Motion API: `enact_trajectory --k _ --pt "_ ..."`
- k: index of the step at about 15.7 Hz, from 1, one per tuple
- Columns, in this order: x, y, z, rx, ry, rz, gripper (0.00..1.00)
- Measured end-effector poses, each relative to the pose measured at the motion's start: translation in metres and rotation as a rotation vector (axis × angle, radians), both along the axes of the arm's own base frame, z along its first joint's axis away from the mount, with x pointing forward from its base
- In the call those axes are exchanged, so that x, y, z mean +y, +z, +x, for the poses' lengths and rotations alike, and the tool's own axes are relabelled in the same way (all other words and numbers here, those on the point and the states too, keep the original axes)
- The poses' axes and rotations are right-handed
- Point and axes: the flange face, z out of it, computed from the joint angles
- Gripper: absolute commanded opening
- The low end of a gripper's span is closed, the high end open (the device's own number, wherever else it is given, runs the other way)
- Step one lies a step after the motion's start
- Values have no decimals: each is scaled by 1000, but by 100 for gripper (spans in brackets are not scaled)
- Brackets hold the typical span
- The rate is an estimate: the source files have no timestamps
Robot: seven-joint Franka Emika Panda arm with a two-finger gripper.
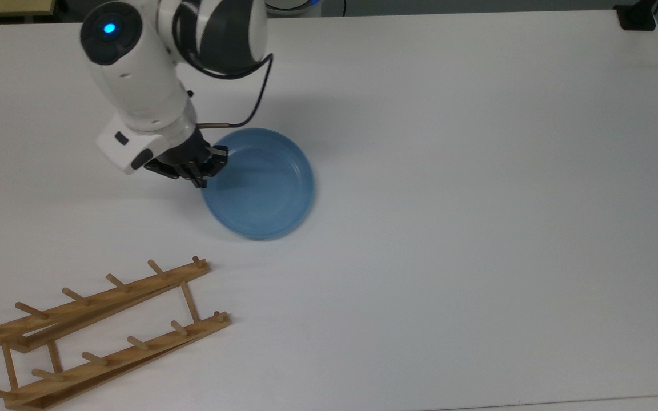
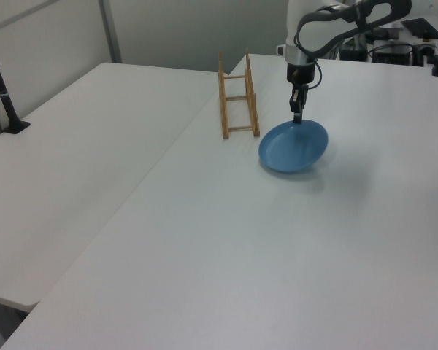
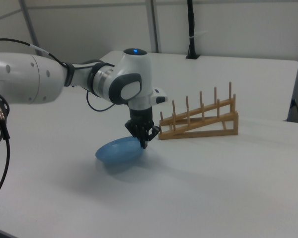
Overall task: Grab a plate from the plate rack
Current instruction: 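Open the gripper to release the plate and raise it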
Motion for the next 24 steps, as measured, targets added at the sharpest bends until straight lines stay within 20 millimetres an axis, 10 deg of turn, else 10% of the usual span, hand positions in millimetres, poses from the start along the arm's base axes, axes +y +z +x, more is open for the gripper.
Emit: enact_trajectory --k 7,10,17,24 --pt "-6 -39 -23 102 130 26 8" --pt "-4 -42 -24 111 158 27 98" --pt "2 -13 -28 123 72 34 100" --pt "56 127 -43 -29 -43 0 100"
